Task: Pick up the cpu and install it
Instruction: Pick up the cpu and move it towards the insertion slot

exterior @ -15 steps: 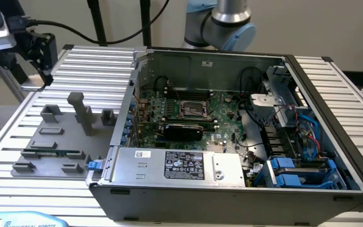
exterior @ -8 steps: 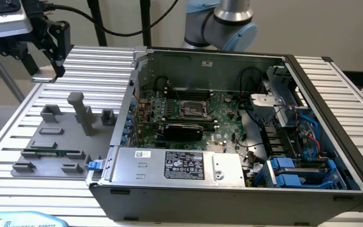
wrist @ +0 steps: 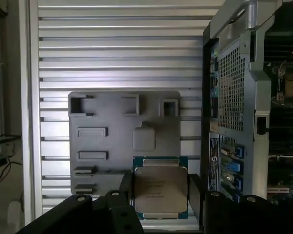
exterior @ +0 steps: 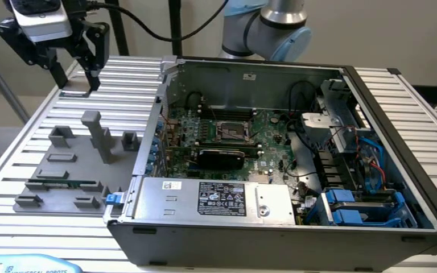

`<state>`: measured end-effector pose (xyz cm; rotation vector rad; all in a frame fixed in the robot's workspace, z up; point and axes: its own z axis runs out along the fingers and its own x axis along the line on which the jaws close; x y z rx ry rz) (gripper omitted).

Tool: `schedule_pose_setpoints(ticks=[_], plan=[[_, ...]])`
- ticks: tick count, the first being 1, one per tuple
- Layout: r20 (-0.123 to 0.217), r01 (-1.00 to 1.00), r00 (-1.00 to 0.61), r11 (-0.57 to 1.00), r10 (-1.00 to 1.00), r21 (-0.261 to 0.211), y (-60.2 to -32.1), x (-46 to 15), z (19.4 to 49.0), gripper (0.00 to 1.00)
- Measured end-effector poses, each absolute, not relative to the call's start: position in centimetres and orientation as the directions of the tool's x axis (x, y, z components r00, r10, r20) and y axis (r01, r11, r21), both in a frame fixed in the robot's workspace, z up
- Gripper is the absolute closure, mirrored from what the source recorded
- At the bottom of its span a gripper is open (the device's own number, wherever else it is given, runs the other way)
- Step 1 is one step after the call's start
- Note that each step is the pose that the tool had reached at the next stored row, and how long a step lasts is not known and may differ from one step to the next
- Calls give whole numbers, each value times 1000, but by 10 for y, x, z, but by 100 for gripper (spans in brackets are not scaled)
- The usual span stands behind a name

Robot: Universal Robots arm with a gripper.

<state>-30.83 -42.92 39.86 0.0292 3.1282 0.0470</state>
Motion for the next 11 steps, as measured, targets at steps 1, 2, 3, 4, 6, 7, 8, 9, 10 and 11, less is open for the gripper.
schedule_pose_setpoints(ticks=[1, 2, 3, 4, 6, 7, 8, 9, 10, 11], plan=[[-13, 18, -1000, 999, 19, 32, -429, -304, 399, 45], [-13, 18, -1000, 999, 19, 35, -429, -299, 399, 45], [-12, 18, -1000, 999, 19, 38, -429, -295, 399, 45], [-12, 19, -1000, 999, 19, 41, -429, -290, 399, 45], [-12, 18, -1000, 999, 19, 48, -429, -281, 399, 45], [-12, 18, -1000, 999, 19, 51, -429, -276, 399, 45], [-12, 19, -1000, 998, 19, 55, -429, -272, 399, 45], [-12, 19, -1000, 998, 19, 58, -429, -267, 399, 45], [-12, 18, -1000, 998, 19, 61, -429, -263, 399, 45], [-12, 18, -1000, 998, 19, 64, -429, -258, 399, 45]])
